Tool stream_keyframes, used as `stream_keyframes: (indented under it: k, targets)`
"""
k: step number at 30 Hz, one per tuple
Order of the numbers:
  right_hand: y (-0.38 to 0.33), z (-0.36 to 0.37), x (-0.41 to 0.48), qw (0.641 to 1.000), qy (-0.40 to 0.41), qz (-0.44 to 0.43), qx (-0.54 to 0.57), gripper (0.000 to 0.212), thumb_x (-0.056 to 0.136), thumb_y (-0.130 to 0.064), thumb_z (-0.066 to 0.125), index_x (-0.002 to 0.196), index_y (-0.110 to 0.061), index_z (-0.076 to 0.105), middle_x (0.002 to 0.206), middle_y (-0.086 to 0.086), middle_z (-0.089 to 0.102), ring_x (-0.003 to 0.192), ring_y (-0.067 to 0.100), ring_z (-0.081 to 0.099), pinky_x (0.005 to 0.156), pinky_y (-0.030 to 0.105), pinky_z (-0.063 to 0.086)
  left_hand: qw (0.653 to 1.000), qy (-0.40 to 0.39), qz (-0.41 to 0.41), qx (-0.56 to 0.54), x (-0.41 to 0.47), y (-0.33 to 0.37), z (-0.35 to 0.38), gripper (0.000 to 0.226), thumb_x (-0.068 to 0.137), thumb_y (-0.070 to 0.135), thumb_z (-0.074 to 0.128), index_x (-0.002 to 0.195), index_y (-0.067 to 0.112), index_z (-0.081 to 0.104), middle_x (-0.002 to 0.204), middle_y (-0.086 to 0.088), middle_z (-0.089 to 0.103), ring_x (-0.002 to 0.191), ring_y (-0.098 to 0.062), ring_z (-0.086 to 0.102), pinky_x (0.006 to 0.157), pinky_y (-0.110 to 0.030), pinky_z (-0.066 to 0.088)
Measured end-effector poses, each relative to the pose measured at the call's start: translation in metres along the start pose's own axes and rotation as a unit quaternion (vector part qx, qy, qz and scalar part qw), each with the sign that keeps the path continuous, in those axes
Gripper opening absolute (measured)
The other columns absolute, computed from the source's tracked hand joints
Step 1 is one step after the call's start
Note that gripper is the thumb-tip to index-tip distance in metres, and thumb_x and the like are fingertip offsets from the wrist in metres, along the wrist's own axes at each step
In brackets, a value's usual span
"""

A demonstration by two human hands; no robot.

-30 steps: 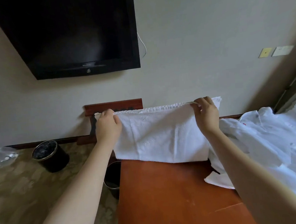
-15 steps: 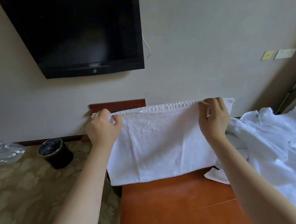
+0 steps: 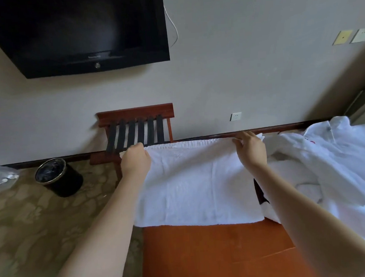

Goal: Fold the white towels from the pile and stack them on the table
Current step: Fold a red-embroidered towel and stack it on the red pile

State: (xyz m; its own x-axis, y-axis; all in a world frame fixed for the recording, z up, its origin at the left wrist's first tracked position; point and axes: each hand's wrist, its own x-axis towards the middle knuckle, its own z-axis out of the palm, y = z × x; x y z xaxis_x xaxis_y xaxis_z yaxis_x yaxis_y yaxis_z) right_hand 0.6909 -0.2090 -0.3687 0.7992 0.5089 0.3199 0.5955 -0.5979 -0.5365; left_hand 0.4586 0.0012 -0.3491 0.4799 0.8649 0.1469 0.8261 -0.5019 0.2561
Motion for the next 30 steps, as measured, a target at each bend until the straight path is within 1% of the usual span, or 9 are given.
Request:
stream_keyframes:
  k: [3,6,12,16,20,23,25,27,30]
  targets:
    - [0.012,0.019,0.015,0.998,-0.054,0.019,0.005,0.016,0.091,-0.014,0.059,0.087,-0.001,0.065,0.096,0.014,0.062,0.085,0.035,0.057,0.061,0.031,0.033,0.998,-0.054,-0.018,0.026,0.013,0.002,0.018,0.02,0.097,0.013,0.046,0.111,0.004,0.057,0.108,-0.016,0.062,0.096,-0.032,0.06,0.077,-0.04,0.053]
    - [0.023,0.034,0.02,0.995,-0.093,0.047,0.009,0.015,0.091,-0.015,0.059,0.088,-0.002,0.067,0.096,0.014,0.061,0.084,0.034,0.057,0.062,0.03,0.031,0.995,-0.09,-0.015,0.049,0.021,0.0,0.035,0.018,0.097,0.011,0.049,0.111,0.004,0.057,0.109,-0.017,0.062,0.098,-0.032,0.06,0.079,-0.039,0.052]
    - [0.037,0.052,-0.032,0.996,-0.075,0.039,0.026,0.012,0.089,-0.014,0.064,0.087,-0.003,0.068,0.091,0.009,0.062,0.075,0.028,0.06,0.059,0.028,0.035,0.996,-0.088,0.001,0.001,0.008,-0.023,0.07,0.019,0.096,0.006,0.043,0.104,-0.001,0.06,0.101,-0.021,0.064,0.1,-0.038,0.057,0.073,-0.038,0.046]
    - [0.044,0.053,-0.08,0.998,-0.056,0.014,0.03,0.011,0.089,-0.013,0.066,0.086,-0.002,0.066,0.092,0.007,0.062,0.066,0.026,0.061,0.055,0.034,0.05,0.997,-0.066,-0.009,-0.036,-0.02,-0.042,0.088,0.015,0.095,0.006,0.043,0.088,-0.001,0.054,0.083,-0.018,0.057,0.077,-0.036,0.058,0.054,-0.034,0.038]
    - [0.053,0.057,-0.124,0.998,-0.069,0.001,0.012,0.011,0.088,-0.011,0.068,0.084,-0.001,0.064,0.092,0.007,0.062,0.057,0.027,0.06,0.049,0.034,0.05,0.997,-0.042,0.004,-0.067,-0.054,-0.06,0.102,0.014,0.09,-0.001,0.049,0.077,-0.003,0.055,0.076,-0.017,0.056,0.062,-0.032,0.052,0.05,-0.03,0.029]
    - [0.059,0.061,-0.149,0.996,-0.087,0.019,0.007,0.011,0.087,-0.012,0.069,0.083,-0.002,0.064,0.091,0.006,0.062,0.057,0.028,0.06,0.047,0.036,0.05,0.997,-0.068,0.005,-0.044,-0.08,-0.074,0.113,0.02,0.091,0.0,0.051,0.071,0.001,0.052,0.068,-0.011,0.053,0.055,-0.025,0.051,0.045,-0.027,0.029]
    - [0.063,0.064,-0.158,0.994,-0.106,0.028,-0.002,0.012,0.088,-0.013,0.068,0.083,-0.004,0.063,0.093,0.005,0.061,0.059,0.027,0.06,0.047,0.034,0.049,0.995,-0.088,0.005,-0.046,-0.094,-0.081,0.121,0.024,0.09,0.001,0.051,0.067,0.003,0.047,0.063,-0.006,0.045,0.051,-0.018,0.043,0.043,-0.025,0.026]
    - [0.069,0.068,-0.166,0.989,-0.142,0.038,-0.021,0.011,0.089,-0.014,0.065,0.084,-0.005,0.063,0.095,0.003,0.06,0.061,0.026,0.059,0.047,0.031,0.046,0.992,-0.12,-0.008,-0.032,-0.102,-0.087,0.129,0.025,0.091,0.003,0.05,0.067,0.005,0.043,0.065,-0.005,0.045,0.052,-0.015,0.042,0.044,-0.024,0.026]
    - [0.078,0.075,-0.175,0.979,-0.192,0.042,-0.061,0.004,0.088,-0.01,0.061,0.086,-0.007,0.061,0.096,0.001,0.058,0.074,0.025,0.057,0.047,0.026,0.036,0.985,-0.173,-0.014,-0.015,-0.109,-0.089,0.136,0.016,0.093,0.006,0.047,0.078,0.005,0.05,0.084,-0.007,0.056,0.068,-0.021,0.056,0.052,-0.026,0.037]
